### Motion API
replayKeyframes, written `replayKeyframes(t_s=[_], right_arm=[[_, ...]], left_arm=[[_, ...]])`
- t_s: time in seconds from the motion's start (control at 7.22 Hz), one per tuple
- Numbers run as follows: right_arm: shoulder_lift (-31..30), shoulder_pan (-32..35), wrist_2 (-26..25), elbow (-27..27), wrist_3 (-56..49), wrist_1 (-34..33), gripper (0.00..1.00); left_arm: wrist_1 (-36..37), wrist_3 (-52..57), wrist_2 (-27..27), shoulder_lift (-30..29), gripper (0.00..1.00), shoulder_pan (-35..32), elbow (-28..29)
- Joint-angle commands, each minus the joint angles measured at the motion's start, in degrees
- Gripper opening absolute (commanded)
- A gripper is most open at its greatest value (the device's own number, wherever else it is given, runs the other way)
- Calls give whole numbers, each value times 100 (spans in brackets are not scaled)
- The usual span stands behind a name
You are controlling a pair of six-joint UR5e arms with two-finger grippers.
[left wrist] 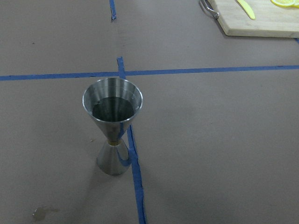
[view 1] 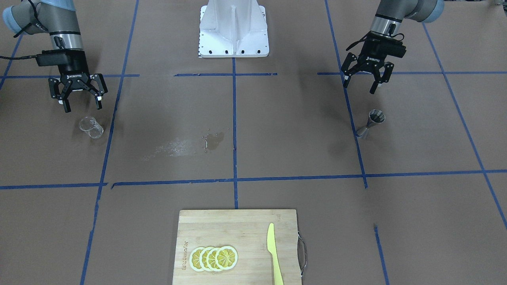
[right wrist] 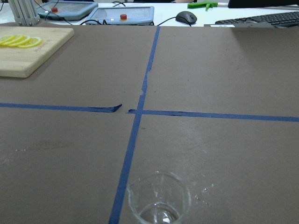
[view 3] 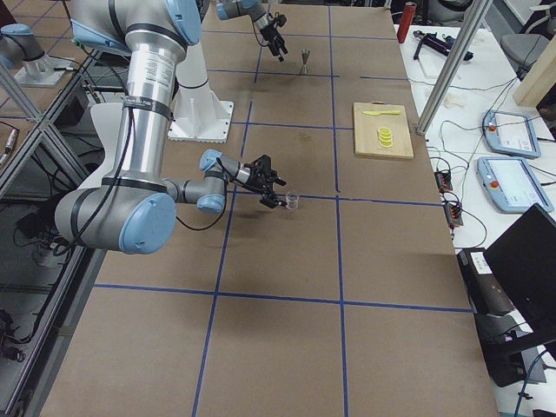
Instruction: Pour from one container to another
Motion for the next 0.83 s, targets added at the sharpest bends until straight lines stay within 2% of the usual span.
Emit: replayKeyframes(t_s=[0.0,0.14,0.42,0.69], right_arm=[[-396,7,957,366,0,-18,100],[-685,24,1571,742,0,-53,100],[-1240,251,3090,1525,9,-236,100],[-1146,1461,5057,2437,0,-1715,100]], left_arm=[[39,0,-492,57,100,-9,-259],[188,0,-808,188,100,-9,-470],[958,0,-1607,435,100,-53,-1137],[2196,-9,-2145,435,100,-79,-1778]])
